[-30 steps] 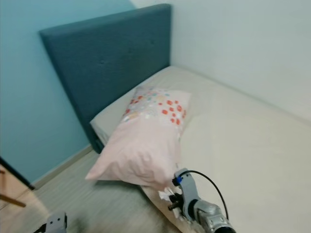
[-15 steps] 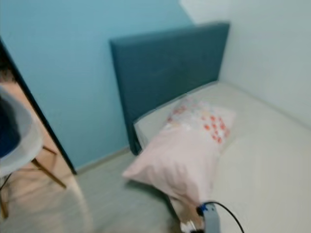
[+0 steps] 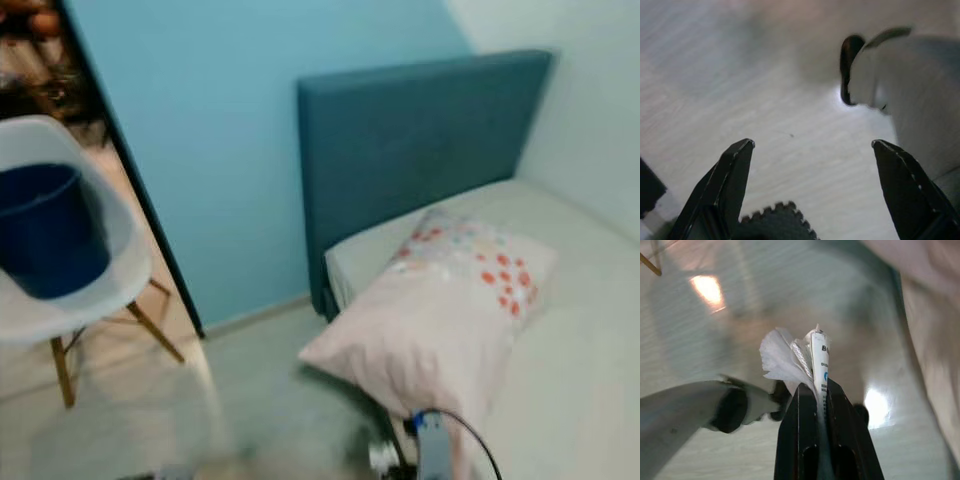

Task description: Clean up the room

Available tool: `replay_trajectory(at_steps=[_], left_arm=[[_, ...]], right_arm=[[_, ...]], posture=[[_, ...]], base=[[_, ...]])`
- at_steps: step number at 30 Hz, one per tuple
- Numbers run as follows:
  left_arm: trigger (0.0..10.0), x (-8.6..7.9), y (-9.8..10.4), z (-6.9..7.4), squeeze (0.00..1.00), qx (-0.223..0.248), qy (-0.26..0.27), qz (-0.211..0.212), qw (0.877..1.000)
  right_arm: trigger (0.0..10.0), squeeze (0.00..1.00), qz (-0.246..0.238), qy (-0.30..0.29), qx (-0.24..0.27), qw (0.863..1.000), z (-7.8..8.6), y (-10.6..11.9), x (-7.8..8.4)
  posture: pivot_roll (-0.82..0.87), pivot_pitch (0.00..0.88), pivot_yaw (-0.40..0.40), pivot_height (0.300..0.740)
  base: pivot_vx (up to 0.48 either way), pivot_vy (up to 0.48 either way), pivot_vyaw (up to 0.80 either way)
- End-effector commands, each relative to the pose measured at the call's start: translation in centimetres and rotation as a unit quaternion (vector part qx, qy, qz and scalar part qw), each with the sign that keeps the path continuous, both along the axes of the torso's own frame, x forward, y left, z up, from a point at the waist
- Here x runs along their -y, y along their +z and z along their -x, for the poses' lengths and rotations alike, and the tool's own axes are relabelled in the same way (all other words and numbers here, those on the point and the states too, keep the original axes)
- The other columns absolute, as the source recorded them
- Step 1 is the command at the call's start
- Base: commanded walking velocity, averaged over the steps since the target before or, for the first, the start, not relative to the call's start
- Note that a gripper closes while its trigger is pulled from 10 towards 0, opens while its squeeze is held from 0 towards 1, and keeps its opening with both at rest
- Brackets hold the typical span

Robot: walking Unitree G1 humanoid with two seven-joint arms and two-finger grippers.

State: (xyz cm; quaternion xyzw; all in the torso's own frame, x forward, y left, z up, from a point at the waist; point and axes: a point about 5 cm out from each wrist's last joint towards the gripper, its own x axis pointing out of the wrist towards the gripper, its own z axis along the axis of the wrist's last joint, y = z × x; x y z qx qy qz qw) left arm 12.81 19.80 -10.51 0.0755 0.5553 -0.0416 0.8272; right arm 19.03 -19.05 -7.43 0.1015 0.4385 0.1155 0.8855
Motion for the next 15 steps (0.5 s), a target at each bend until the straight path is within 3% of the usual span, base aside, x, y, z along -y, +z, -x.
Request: replay_trajectory(at_steps=[1, 3, 4, 8, 11, 15], left_arm=[[10.0, 0.5, -0.1, 0.2, 0.00, -0.002, -0.009, 0.015, 1.000], [10.0, 0.5, -0.1, 0.2, 0.00, -0.001, -0.009, 0.017, 1.000], [10.0, 0.5, -0.1, 0.3, 0.00, 0.001, -0.008, 0.023, 1.000], [10.0, 0.6, -0.2, 0.4, 0.00, 0.001, -0.005, 0.025, 1.000], [10.0, 1.0, -0.2, 0.5, 0.00, 0.000, -0.004, 0.028, 1.000], [10.0, 1.2, -0.3, 0.5, 0.00, 0.000, -0.006, 0.028, 1.000]], right_arm=[[10.0, 0.00, 0.006, 0.021, 0.011, 1.000, -0.6, 0.2, -0.6], [10.0, 0.00, 0.013, 0.037, 0.017, 0.999, -0.9, 0.4, -0.8], [10.0, 0.00, 0.025, 0.072, 0.039, 0.996, -1.7, 0.9, -1.2], [10.0, 0.00, 0.026, 0.094, 0.063, 0.993, -2.8, 1.6, -1.6], [10.0, 0.00, 0.028, 0.126, 0.105, 0.986, -4.8, 3.0, -2.3], [10.0, 0.00, 0.038, 0.157, 0.122, 0.979, -5.5, 3.5, -2.7]], posture=[[0.01, 0.030, -0.050, 0.703], [0.01, 0.030, -0.050, 0.703], [0.01, 0.034, -0.052, 0.703], [0.01, 0.040, -0.049, 0.703], [0.01, 0.035, -0.049, 0.703], [0.01, 0.030, -0.050, 0.703]], base=[[0.000, 0.000, 0.67], [0.000, 0.000, 0.67], [0.000, 0.000, 0.67], [0.000, 0.000, 0.67], [0.273, 0.000, 0.67], [0.292, 0.000, 0.67]])
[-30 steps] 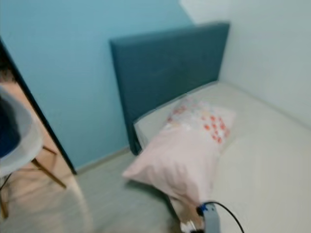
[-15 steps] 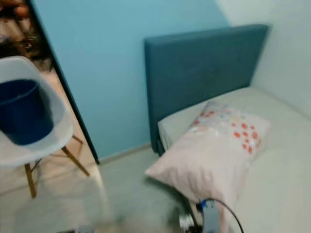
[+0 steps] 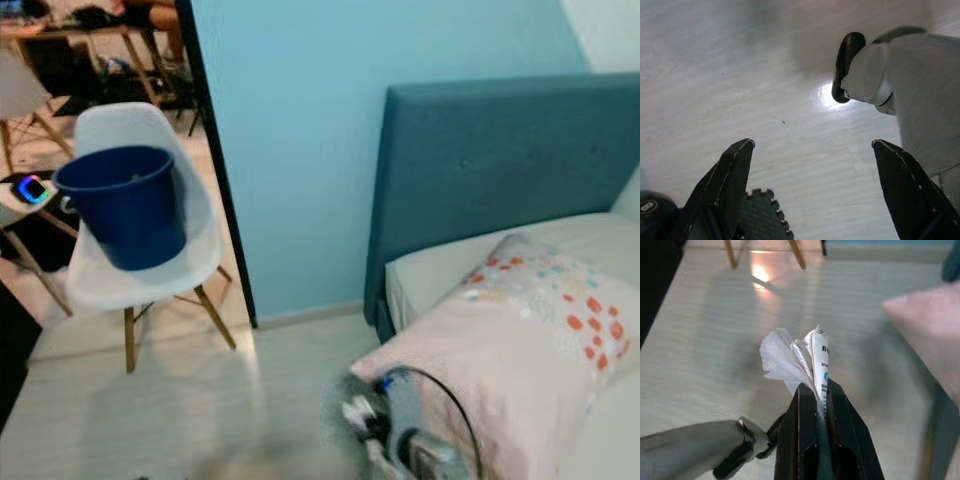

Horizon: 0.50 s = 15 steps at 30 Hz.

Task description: Clean up the room

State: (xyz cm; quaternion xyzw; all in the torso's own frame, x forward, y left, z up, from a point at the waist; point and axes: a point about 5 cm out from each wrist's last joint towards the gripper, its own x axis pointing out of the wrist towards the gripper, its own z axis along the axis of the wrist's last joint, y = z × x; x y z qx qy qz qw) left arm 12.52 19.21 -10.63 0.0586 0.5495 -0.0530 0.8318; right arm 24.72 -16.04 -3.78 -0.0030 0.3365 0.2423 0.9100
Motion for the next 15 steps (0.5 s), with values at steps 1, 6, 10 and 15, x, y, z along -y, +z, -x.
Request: replay_trajectory(at_steps=[1, 6, 10, 15], left_arm=[[10.0, 0.7, -0.1, 0.2, 0.00, -0.006, -0.008, 0.006, 1.000], [10.0, 1.0, -0.1, -0.1, 0.00, -0.003, -0.008, 0.007, 1.000], [10.0, 1.1, 0.0, -0.4, 0.00, 0.001, -0.005, 0.008, 1.000], [10.0, 1.3, 0.0, -0.4, 0.00, 0.001, -0.003, 0.009, 1.000]], right_arm=[[10.0, 0.00, 0.018, 0.028, 0.008, 0.999, -0.2, 0.2, -0.1], [10.0, 0.00, 0.022, 0.064, 0.034, 0.997, -1.1, 1.0, -1.0], [10.0, 0.00, 0.020, 0.097, 0.063, 0.993, -2.1, 2.0, -2.1], [10.0, 0.00, 0.013, 0.125, 0.102, 0.987, -3.4, 3.4, -3.1]], posture=[[0.02, 0.026, -0.052, 0.703], [0.02, 0.019, -0.052, 0.703], [0.02, 0.017, -0.051, 0.703], [0.02, 0.022, -0.049, 0.703]], base=[[0.296, 0.000, 0.67], [0.299, 0.000, 0.67], [0.307, 0.000, 0.67], [0.309, 0.000, 0.67]])
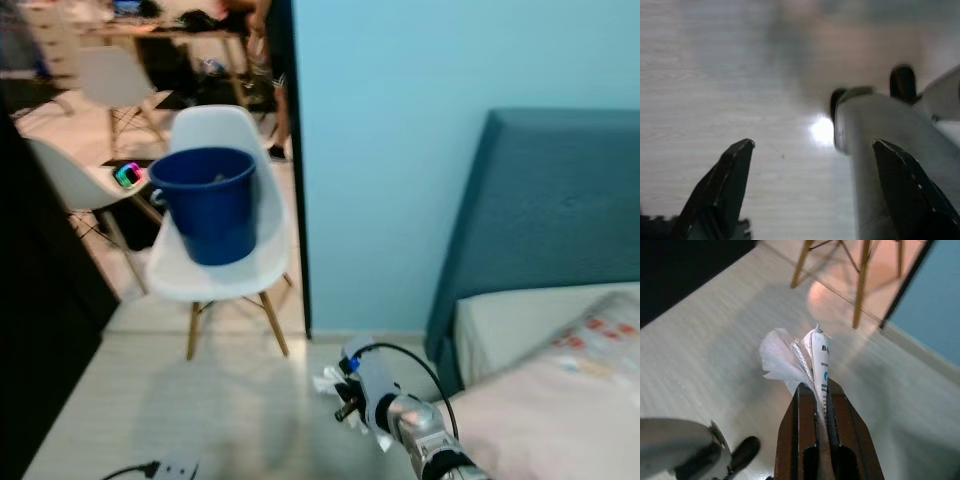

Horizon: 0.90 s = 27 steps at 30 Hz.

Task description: Clean up the room

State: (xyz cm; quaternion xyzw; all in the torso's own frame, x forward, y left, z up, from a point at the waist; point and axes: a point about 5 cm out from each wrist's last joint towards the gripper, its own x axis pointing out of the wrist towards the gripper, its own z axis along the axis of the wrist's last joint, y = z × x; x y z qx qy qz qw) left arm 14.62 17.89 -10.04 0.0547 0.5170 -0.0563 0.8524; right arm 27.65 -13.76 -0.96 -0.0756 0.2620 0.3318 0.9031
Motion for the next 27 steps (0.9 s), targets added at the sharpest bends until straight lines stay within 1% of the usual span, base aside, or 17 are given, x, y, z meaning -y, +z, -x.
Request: replay_trajectory(at_steps=[1, 5, 9, 10, 11, 14, 16, 17, 18, 20, 21, 22, 23, 24, 25, 26, 27], left_arm=[[10.0, 0.0, -0.6, 1.7, 0.00, -0.037, -0.001, 0.002, 0.999], [10.0, 0.1, -0.6, 1.7, 0.00, -0.035, 0.004, 0.003, 0.999], [10.0, 0.2, -0.6, 1.5, 0.00, -0.033, 0.009, 0.005, 0.999], [10.0, 0.1, -0.3, 0.7, 0.00, -0.022, 0.021, 0.008, 0.999], [10.0, 0.1, -0.3, 0.5, 0.00, -0.019, 0.024, 0.009, 0.999], [10.0, -0.2, 0.5, -1.3, 0.00, 0.011, 0.041, 0.013, 0.999], [10.0, -0.2, 0.5, -1.3, 0.00, 0.011, 0.041, 0.013, 0.999], [10.0, -0.2, 1.2, -3.1, 0.00, 0.041, 0.049, 0.018, 0.998], [10.0, -0.2, 1.2, -3.1, 0.00, 0.041, 0.049, 0.018, 0.998], [10.0, 0.0, 2.2, -5.0, 0.00, 0.072, 0.066, 0.032, 0.995], [10.0, 0.0, 2.2, -5.0, 0.00, 0.072, 0.066, 0.032, 0.995], [10.0, 0.1, 2.6, -5.8, 0.00, 0.087, 0.072, 0.039, 0.993], [10.0, 0.1, 2.6, -5.8, 0.00, 0.087, 0.072, 0.039, 0.993], [10.0, 0.4, 3.9, -8.0, 0.00, 0.127, 0.076, 0.049, 0.988], [10.0, 0.4, 4.7, -9.1, 0.00, 0.147, 0.076, 0.052, 0.985], [10.0, 0.4, 4.7, -9.1, 0.00, 0.147, 0.076, 0.052, 0.985], [10.0, 0.5, 5.3, -10.0, 0.00, 0.164, 0.075, 0.055, 0.982]], right_arm=[[10.0, 0.00, -0.013, 0.028, 0.034, 0.999, -1.1, 1.3, -1.2], [10.0, 0.00, -0.024, 0.051, 0.058, 0.997, -1.9, 2.4, -1.9], [10.0, 0.00, -0.027, 0.065, 0.076, 0.995, -2.4, 3.2, -2.3], [10.0, 0.00, -0.032, 0.071, 0.099, 0.992, -3.1, 4.2, -2.7], [10.0, 0.00, -0.034, 0.072, 0.104, 0.991, -3.3, 4.5, -2.8], [10.0, 0.00, -0.049, 0.068, 0.128, 0.988, -4.3, 5.8, -3.4], [10.0, 0.00, -0.049, 0.068, 0.128, 0.988, -4.3, 5.8, -3.4], [10.0, 0.00, -0.056, 0.056, 0.150, 0.986, -5.1, 7.0, -3.7], [10.0, 0.00, -0.056, 0.056, 0.150, 0.986, -5.1, 7.0, -3.7], [10.0, 0.00, -0.064, 0.045, 0.165, 0.983, -5.8, 7.9, -3.7], [10.0, 0.00, -0.064, 0.045, 0.165, 0.983, -5.8, 7.9, -3.7], [10.0, 0.00, -0.072, 0.039, 0.168, 0.982, -6.0, 8.2, -3.7], [10.0, 0.00, -0.072, 0.039, 0.168, 0.982, -6.0, 8.2, -3.7], [10.0, 0.00, -0.104, 0.030, 0.178, 0.978, -6.5, 9.2, -3.9], [10.0, 0.00, -0.125, 0.025, 0.183, 0.975, -6.7, 9.8, -4.0], [10.0, 0.00, -0.125, 0.025, 0.183, 0.975, -6.7, 9.8, -4.0], [10.0, 0.00, -0.144, 0.021, 0.187, 0.971, -7.0, 10.4, -4.0]], posture=[[0.02, 0.028, -0.051, 0.703], [0.02, 0.023, -0.056, 0.703], [0.02, 0.021, -0.060, 0.703], [0.03, 0.018, -0.061, 0.703], [0.03, 0.018, -0.061, 0.703], [0.03, 0.020, -0.060, 0.703], [0.03, 0.020, -0.060, 0.703], [0.03, 0.021, -0.058, 0.703], [0.03, 0.021, -0.058, 0.703], [0.03, 0.020, -0.057, 0.703], [0.03, 0.020, -0.057, 0.703], [0.03, 0.021, -0.056, 0.703], [0.03, 0.021, -0.056, 0.703], [0.04, 0.020, -0.054, 0.703], [0.03, 0.021, -0.051, 0.703], [0.03, 0.021, -0.051, 0.703], [0.03, 0.021, -0.051, 0.703]], base=[[0.307, 0.000, 0.66], [0.308, 0.000, 0.65], [0.308, 0.000, 0.64], [0.307, 0.000, 0.64], [0.307, 0.000, 0.64], [0.311, 0.000, 0.00], [0.311, 0.000, 0.00], [0.311, 0.000, 0.00], [0.311, 0.000, 0.00], [0.309, 0.000, 0.00], [0.307, 0.000, 0.00], [0.307, 0.000, 0.00], [0.307, 0.000, 0.00], [0.304, 0.000, 0.00], [0.311, 0.000, 0.00], [0.311, 0.000, 0.00], [0.315, 0.000, 0.00]])
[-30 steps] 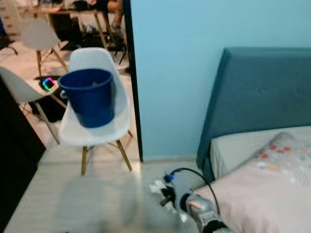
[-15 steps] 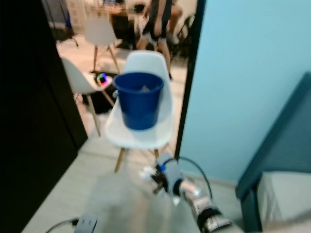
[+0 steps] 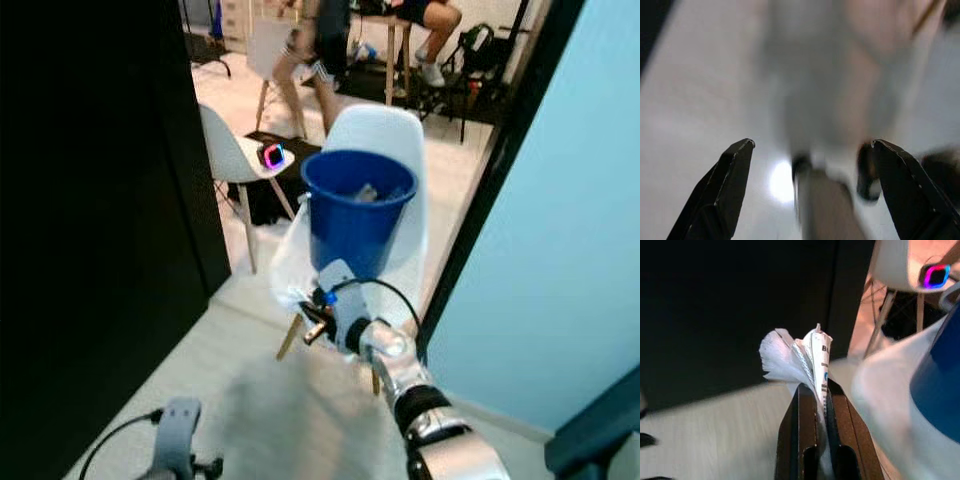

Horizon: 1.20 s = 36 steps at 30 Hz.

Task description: Clean up the room

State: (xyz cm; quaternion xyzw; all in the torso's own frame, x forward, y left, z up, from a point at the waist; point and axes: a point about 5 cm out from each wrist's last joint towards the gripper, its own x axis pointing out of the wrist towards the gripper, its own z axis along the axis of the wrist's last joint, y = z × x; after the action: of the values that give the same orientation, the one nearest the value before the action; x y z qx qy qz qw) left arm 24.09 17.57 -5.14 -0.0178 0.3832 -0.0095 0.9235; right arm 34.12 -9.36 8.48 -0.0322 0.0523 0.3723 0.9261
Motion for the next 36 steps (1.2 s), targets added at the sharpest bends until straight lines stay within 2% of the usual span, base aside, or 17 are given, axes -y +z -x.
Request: replay_trajectory(at_steps=[1, 2, 4, 5, 6, 7, 8, 14, 17, 31, 34, 36], left_arm=[[10.0, 0.1, 0.8, -1.1, 0.00, 0.027, 0.000, 0.006, 1.000], [10.0, 0.1, 0.8, -1.1, 0.00, 0.027, 0.000, 0.006, 1.000], [10.0, 0.1, 1.6, -2.0, 0.00, 0.045, -0.003, 0.005, 0.999], [10.0, 0.1, 1.6, -2.0, 0.00, 0.045, -0.003, 0.005, 0.999], [10.0, 0.2, 1.9, -2.4, 0.00, 0.053, -0.003, 0.006, 0.999], [10.0, 0.3, 2.5, -3.1, 0.00, 0.069, -0.004, 0.008, 0.998], [10.0, 0.3, 2.6, -3.3, 0.00, 0.073, -0.004, 0.009, 0.997], [10.0, 0.5, 2.6, -3.3, 0.00, 0.076, -0.002, 0.014, 0.997], [10.0, 0.6, 2.5, -3.1, 0.00, 0.074, -0.001, 0.015, 0.997], [10.0, -0.2, 1.2, -1.5, 0.00, 0.042, 0.009, 0.001, 0.999], [10.0, -0.3, 1.1, -1.3, 0.00, 0.040, 0.012, 0.000, 0.999], [10.0, -0.3, 1.1, -1.3, 0.00, 0.040, 0.012, 0.000, 0.999]], right_arm=[[10.0, 0.00, -0.041, -0.009, 0.011, 0.999, -0.7, 1.4, 0.3], [10.0, 0.00, -0.041, -0.009, 0.011, 0.999, -0.7, 1.4, 0.3], [10.0, 0.00, -0.083, -0.003, 0.023, 0.996, -1.1, 2.8, 0.2], [10.0, 0.00, -0.083, -0.003, 0.023, 0.996, -1.1, 2.8, 0.2], [10.0, 0.00, -0.107, -0.003, 0.030, 0.994, -1.4, 3.7, 0.2], [10.0, 0.00, -0.152, -0.004, 0.059, 0.987, -2.3, 6.3, 0.3], [10.0, 0.00, -0.160, -0.004, 0.066, 0.985, -2.4, 6.9, 0.3], [10.0, 0.00, -0.174, -0.001, 0.098, 0.980, -3.1, 9.4, 0.5], [10.0, 0.00, -0.178, 0.001, 0.103, 0.979, -3.1, 9.9, 0.5], [10.0, 0.00, -0.156, 0.001, 0.101, 0.983, -2.9, 10.3, 0.5], [10.0, 0.00, -0.089, -0.017, 0.103, 0.991, -3.2, 9.7, 0.4], [10.0, 0.00, -0.067, -0.027, 0.104, 0.992, -3.3, 9.5, 0.5]], posture=[[0.03, 0.022, -0.050, 0.703], [0.03, 0.022, -0.050, 0.703], [0.03, 0.022, -0.049, 0.703], [0.03, 0.022, -0.049, 0.703], [0.03, 0.024, -0.047, 0.703], [0.03, 0.027, -0.046, 0.703], [0.03, 0.027, -0.046, 0.703], [0.03, 0.030, -0.053, 0.703], [0.03, 0.032, -0.054, 0.703], [0.03, 0.039, -0.055, 0.703], [0.03, 0.040, -0.055, 0.703], [0.02, 0.040, -0.055, 0.703]], base=[[0.315, 0.000, 0.00], [0.315, 0.000, 0.00], [0.317, 0.000, -0.40], [0.315, 0.000, -0.80], [0.315, 0.000, -0.80], [0.315, 0.000, -0.80], [0.315, 0.000, -0.80], [0.314, 0.000, -0.13], [0.316, 0.000, 0.00], [0.314, 0.000, 0.00], [0.307, 0.000, 0.00], [0.309, 0.000, 0.00]])
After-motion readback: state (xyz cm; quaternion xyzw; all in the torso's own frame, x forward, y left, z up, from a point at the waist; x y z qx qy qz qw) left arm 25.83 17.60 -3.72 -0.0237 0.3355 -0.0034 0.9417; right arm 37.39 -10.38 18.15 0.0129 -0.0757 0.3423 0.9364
